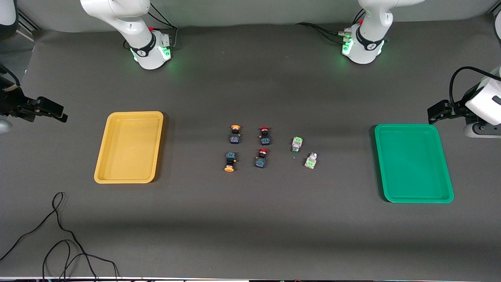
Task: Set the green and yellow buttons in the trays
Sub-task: 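Move the right gripper out from rest toward the buttons, then grasp a yellow button with the right gripper while the left gripper grasps a green button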
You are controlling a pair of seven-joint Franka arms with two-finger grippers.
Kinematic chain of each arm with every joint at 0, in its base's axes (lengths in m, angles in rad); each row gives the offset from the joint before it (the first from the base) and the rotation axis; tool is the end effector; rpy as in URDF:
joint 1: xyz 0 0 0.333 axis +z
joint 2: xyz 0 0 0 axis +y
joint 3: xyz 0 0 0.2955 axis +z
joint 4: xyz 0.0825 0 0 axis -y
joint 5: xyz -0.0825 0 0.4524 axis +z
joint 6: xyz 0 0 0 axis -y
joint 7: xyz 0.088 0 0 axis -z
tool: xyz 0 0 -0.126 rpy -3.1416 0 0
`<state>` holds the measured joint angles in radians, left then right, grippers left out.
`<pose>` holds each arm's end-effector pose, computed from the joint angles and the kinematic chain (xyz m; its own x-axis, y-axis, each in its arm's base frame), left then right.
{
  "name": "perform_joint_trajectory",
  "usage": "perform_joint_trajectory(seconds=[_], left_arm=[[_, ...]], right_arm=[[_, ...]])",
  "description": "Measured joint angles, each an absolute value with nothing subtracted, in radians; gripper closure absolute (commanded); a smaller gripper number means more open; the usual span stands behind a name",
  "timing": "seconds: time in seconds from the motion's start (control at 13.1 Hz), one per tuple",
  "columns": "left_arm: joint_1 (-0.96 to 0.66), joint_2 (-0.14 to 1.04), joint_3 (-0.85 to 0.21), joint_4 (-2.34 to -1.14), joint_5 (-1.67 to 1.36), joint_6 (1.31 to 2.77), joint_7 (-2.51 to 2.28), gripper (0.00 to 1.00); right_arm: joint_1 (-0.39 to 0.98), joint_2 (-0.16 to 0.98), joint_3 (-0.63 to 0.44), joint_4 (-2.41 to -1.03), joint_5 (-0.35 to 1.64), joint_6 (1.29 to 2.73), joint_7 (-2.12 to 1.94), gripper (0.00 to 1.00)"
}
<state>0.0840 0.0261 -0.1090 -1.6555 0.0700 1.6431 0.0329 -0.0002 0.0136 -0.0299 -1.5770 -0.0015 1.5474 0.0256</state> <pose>0.6320 -0.0069 0.5293 0.9972 -0.0629 -0.0407 -0.0655 -0.9957 -0.0654 0.6226 -0.0188 0.5712 0.9975 -0.0557 -0.0431 -0.0556 -0.9984 0.0030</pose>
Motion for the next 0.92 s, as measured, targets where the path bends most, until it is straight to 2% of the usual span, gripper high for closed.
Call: perform_joint_trajectory(seconds=[0.38,0.92], left_arm=[[0.084,0.027,-0.109,-1.655,0.05,1.643,0.033,0.0],[0.03,0.04,-0.134,-1.655,0.013,1.625,-0.082,0.0]], right_arm=[[0.185,0.015,-0.023,-1.612,0.0,1.552,0.196,0.0],[0.703,0.094,-0.012,-1.632,0.005,1.732,0.785,0.0]])
